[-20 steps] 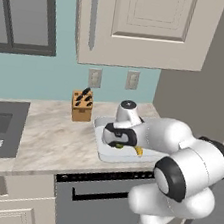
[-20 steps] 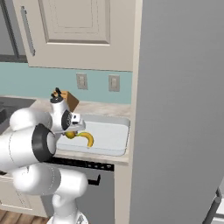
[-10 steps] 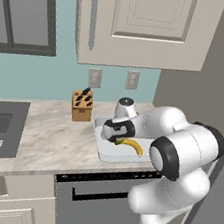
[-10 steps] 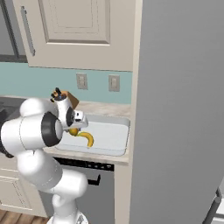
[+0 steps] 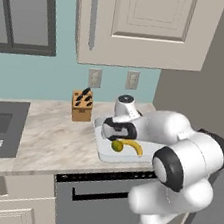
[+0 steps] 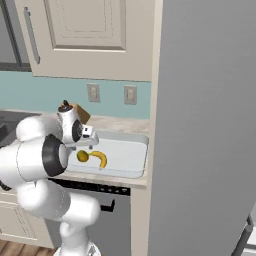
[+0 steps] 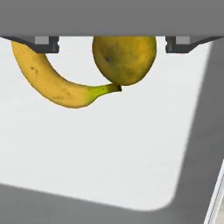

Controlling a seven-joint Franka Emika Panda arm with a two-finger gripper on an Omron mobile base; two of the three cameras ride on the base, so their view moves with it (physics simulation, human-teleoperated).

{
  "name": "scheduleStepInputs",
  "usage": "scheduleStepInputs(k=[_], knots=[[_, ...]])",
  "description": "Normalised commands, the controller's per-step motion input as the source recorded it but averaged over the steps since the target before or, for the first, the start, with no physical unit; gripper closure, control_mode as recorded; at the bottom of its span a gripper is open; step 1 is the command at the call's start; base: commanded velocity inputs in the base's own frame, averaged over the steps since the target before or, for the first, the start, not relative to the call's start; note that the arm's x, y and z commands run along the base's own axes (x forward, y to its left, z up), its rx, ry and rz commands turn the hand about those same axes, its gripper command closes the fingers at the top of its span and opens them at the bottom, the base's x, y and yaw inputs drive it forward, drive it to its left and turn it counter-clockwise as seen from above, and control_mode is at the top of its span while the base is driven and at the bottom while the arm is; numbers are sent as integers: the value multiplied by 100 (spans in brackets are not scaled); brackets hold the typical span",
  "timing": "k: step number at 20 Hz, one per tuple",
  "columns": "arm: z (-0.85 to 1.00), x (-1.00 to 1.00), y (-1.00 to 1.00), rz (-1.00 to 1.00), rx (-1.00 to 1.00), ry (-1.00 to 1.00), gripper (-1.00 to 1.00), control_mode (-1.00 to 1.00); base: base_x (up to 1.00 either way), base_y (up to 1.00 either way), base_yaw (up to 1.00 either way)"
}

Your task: Pick the banana and orange from the fridge and place them inside the tupperware on the counter.

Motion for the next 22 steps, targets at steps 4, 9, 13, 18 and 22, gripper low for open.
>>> scheduleStepInputs(k=[4, 9, 13, 18, 22], knots=[[35, -68, -6, -8, 0, 0, -100, -100, 0, 0, 0], [43, -100, 1, -6, 0, -4, -100, -100, 0, 0, 0], [48, -100, 19, -14, 0, -12, -100, -100, 0, 0, 0], [68, -100, 1, -16, 0, -17, -100, -100, 0, 0, 0], [73, -91, 16, -16, -1, -31, -100, -100, 0, 0, 0]])
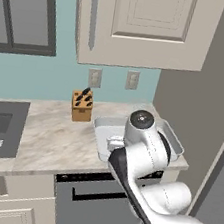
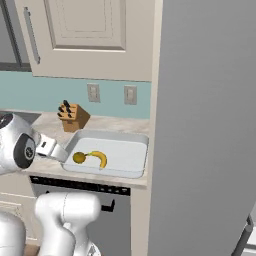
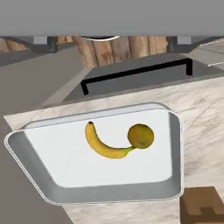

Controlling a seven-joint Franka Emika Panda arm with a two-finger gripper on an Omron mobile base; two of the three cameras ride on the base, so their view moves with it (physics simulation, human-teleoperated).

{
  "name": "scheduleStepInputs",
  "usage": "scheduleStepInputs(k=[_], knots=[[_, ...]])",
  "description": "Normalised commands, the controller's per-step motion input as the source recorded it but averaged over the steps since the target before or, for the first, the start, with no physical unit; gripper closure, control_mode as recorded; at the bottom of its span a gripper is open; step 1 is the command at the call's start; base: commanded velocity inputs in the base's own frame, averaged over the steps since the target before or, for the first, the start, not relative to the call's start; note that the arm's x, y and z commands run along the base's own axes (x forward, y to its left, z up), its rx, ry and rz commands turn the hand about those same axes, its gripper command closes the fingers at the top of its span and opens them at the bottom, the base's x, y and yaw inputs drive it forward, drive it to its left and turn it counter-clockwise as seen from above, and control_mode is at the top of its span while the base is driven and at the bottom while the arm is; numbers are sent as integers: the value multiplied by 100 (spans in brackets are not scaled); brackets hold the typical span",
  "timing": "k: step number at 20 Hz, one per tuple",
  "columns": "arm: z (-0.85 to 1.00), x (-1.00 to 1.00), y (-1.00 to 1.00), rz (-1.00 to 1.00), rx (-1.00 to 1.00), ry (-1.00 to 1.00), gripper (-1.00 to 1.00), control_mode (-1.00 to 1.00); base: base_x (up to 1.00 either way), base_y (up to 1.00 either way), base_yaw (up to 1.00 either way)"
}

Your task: Pick the banana and orange from the fridge and place them inside the tupperware on the counter.

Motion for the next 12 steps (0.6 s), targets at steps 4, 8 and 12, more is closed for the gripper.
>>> scheduleStepInputs(k=[4, 8, 12], knots=[[82, -60, 36, -16, -3, -31, -100, -100, 0, 0, 0], [83, -49, 43, -14, -5, -29, -100, -100, 0, 0, 0], [77, -45, 42, -11, -6, -24, -100, -100, 0, 0, 0]])
